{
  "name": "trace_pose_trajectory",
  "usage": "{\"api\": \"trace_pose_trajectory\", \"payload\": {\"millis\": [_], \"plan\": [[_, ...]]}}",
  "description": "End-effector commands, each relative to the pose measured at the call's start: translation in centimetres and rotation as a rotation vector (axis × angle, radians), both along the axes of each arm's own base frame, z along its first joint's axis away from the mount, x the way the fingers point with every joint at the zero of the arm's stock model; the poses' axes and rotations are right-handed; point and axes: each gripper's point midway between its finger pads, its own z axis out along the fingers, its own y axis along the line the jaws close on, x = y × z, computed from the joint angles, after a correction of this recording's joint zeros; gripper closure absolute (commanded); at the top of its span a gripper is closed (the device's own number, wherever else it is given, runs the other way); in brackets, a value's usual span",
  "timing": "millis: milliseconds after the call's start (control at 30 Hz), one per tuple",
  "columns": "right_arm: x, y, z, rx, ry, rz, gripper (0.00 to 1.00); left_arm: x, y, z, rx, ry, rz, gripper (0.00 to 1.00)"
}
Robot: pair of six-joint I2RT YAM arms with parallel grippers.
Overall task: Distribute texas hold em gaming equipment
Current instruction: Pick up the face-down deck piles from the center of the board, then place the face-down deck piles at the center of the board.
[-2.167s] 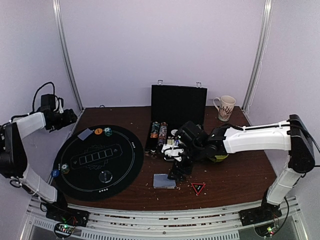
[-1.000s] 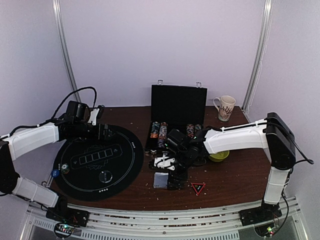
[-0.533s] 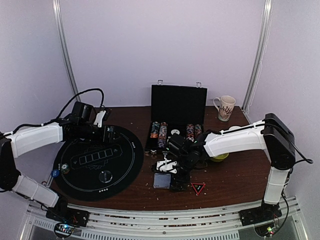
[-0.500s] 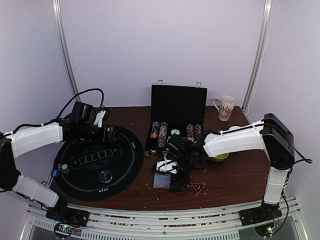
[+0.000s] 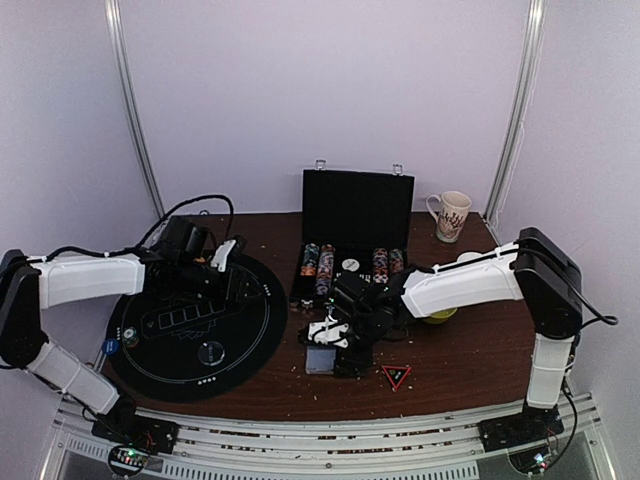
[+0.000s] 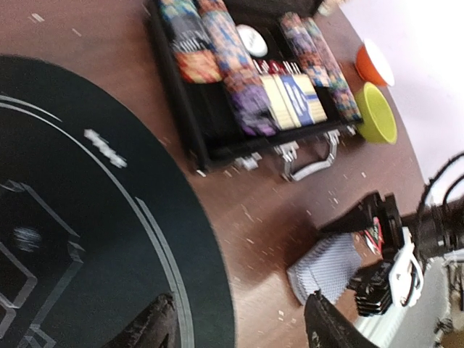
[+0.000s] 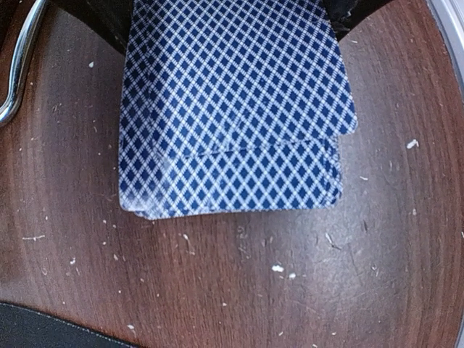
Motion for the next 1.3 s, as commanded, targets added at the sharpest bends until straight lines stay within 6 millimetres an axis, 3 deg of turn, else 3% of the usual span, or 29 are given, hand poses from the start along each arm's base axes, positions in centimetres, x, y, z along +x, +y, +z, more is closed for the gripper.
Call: {"api": "trace_pose_trajectory", "payload": {"millis": [0, 167, 367, 567, 667, 867, 1067, 1267], "plan": [[0.0, 0.1, -0.7, -0.002, -0.010, -0.015, 0.26, -2.2, -3.8, -0.6, -0.103, 0.056, -0.080, 0.37], [0.5, 0.3, -0.5, 0.045, -0.028, -0.073, 0.29, -4.2, -6.0, -2.5, -0.189, 0.158, -0.115, 0.36], [1.3, 0.2, -0.6, 0.080, -0.053, -0.149, 0.28, -5.4, -6.6, -4.7, -0.183, 0.229, -0.121, 0.25], [1.6, 0.8, 0.0, 0.133, -0.050, -0.184, 0.27, -6.8, -9.0, -7.2, -0.142, 0.275, -0.213, 0.15], [1.5, 0.8, 0.1, 0.139, -0.045, -0.196, 0.27, -7.3, -9.3, -8.3, -0.114, 0.298, -0.220, 0.14], [1.4, 1.0, 0.2, 0.169, -0.037, -0.209, 0.27, -6.8, -10.4, -8.9, -0.074, 0.264, -0.231, 0.12], [1.7, 1.1, 0.8, 0.201, -0.044, -0.245, 0.29, -7.6, -10.8, -11.8, -0.024, 0.304, -0.207, 0.15], [1.2, 1.0, 0.3, 0.224, -0.036, -0.232, 0.31, -8.1, -12.1, -11.9, -0.074, 0.328, -0.274, 0.19]]}}
